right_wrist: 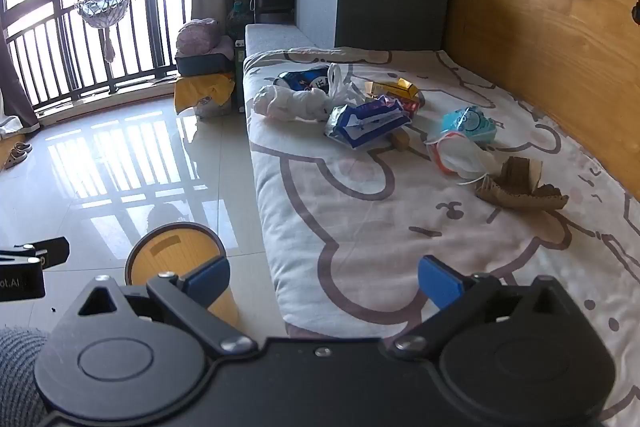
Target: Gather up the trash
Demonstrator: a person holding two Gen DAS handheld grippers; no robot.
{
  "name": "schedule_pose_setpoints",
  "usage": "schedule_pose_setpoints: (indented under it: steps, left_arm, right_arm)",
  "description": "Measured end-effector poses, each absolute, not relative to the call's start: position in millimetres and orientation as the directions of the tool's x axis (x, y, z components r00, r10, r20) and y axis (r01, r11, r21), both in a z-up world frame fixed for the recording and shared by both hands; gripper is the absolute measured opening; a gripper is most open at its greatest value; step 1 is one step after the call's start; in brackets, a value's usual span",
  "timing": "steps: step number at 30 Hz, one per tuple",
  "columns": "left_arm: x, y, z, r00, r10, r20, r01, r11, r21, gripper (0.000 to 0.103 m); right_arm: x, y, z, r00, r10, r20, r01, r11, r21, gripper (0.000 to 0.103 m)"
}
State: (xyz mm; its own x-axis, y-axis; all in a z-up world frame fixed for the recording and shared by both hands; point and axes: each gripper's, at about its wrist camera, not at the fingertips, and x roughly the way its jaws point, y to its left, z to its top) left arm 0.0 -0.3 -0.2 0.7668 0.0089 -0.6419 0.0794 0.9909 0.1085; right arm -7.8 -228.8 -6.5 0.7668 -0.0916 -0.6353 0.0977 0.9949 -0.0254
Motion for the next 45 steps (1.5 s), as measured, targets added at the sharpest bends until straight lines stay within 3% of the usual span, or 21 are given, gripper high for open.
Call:
schedule_pose_setpoints:
  steps: [45]
  left_arm:
    - [0.0, -0.1, 0.0, 0.771, 0.002, -0.637, 0.079, 0.992, 0.098, 0.103]
  right_arm:
    - [-9.6, -227.2, -5.1, 0.771, -0.096, -0.630, 0.097, 0.995, -0.032, 0.102]
